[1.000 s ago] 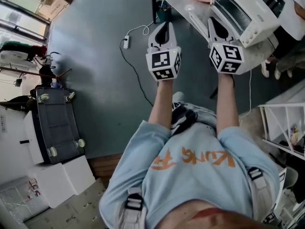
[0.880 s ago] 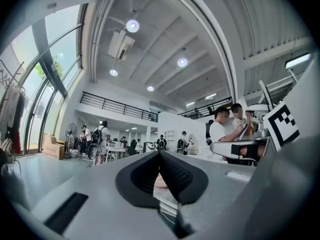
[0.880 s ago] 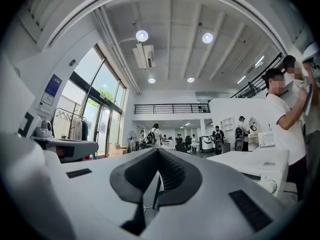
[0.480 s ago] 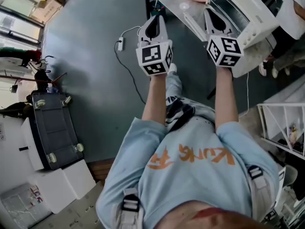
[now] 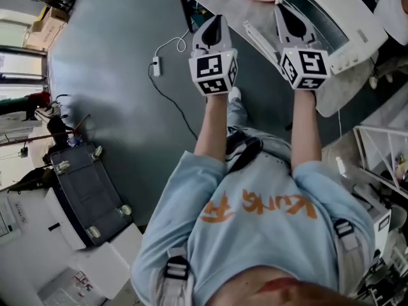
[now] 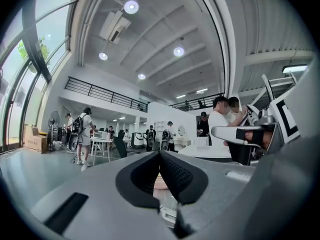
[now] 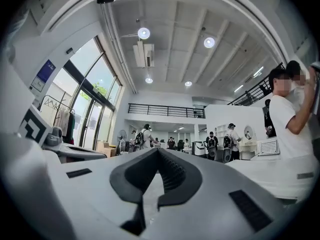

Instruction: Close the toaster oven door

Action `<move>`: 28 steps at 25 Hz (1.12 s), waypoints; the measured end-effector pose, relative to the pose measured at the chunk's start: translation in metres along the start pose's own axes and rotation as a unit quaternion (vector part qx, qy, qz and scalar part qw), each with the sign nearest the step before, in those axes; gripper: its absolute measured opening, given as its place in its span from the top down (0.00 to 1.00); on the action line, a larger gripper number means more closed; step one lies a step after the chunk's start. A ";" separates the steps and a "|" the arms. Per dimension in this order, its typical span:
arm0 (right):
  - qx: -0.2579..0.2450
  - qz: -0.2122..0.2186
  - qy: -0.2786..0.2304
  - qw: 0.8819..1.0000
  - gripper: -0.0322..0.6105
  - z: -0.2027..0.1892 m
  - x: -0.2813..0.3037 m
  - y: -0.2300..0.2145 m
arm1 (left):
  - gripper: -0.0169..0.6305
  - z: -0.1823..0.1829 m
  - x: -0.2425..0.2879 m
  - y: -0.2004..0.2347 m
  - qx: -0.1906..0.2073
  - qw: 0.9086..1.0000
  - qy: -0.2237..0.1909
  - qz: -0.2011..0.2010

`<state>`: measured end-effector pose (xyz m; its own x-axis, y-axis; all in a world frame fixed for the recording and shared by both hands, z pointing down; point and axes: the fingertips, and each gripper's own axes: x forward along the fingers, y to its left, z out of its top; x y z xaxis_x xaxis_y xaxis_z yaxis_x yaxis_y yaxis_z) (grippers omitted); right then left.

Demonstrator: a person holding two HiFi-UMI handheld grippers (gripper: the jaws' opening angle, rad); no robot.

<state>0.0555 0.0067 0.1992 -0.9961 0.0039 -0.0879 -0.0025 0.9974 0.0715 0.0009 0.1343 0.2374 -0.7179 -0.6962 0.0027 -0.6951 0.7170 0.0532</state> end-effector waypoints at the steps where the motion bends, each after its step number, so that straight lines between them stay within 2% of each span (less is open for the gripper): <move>1: 0.001 -0.003 0.002 1.000 0.95 -0.005 0.009 -0.002 | 0.97 -0.009 0.011 0.005 -0.001 1.000 0.014 -0.005; 8: 0.038 -0.050 0.073 0.995 0.95 -0.092 0.100 -0.030 | 0.97 -0.082 0.095 0.061 -0.030 0.994 0.095 -0.036; 16: 0.003 -0.077 0.119 0.990 0.95 -0.128 0.187 -0.047 | 0.97 -0.107 0.186 0.115 -0.026 0.991 0.112 -0.074; 20: -0.005 -0.102 0.144 0.984 0.95 -0.144 0.186 -0.069 | 0.97 -0.117 0.214 0.094 -0.013 0.985 0.121 -0.124; 24: 0.005 -0.150 0.150 0.977 0.95 -0.147 0.172 -0.111 | 0.97 -0.120 0.242 0.060 0.001 0.976 0.126 -0.175; 28: 0.020 -0.195 0.162 0.967 0.95 -0.161 0.142 -0.141 | 0.97 -0.133 0.250 0.012 0.028 0.959 0.143 -0.241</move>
<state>-0.0995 -0.1452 0.3361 -0.8954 -0.3895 0.2158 -0.3868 0.9204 0.0563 -0.1821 -0.0358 0.3719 -0.2772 -0.9235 0.2652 -0.9506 0.3037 0.0640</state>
